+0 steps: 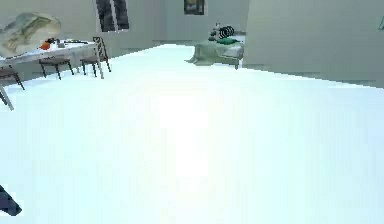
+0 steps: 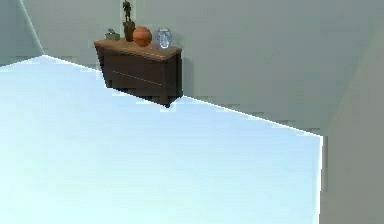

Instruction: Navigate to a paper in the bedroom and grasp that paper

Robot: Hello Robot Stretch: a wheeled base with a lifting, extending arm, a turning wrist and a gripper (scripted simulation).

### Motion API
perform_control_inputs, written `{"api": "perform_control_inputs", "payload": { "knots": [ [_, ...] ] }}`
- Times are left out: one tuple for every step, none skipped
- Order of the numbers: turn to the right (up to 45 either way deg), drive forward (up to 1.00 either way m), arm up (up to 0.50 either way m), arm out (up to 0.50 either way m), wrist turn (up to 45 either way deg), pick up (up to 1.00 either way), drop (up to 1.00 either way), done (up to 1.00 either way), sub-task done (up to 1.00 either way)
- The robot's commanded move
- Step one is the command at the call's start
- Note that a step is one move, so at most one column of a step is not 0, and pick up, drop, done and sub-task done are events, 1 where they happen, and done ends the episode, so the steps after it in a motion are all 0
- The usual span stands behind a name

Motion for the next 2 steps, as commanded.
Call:
{"api": "perform_control_inputs", "payload": {
  "knots": [
    [30.0,0.0,0.0,0.0,0.0,0.0,0.0,0.0,0.0],
    [0.0,0.2,0.0,0.0,0.0,0.0,0.0,0.0,0.0]
  ]
}}
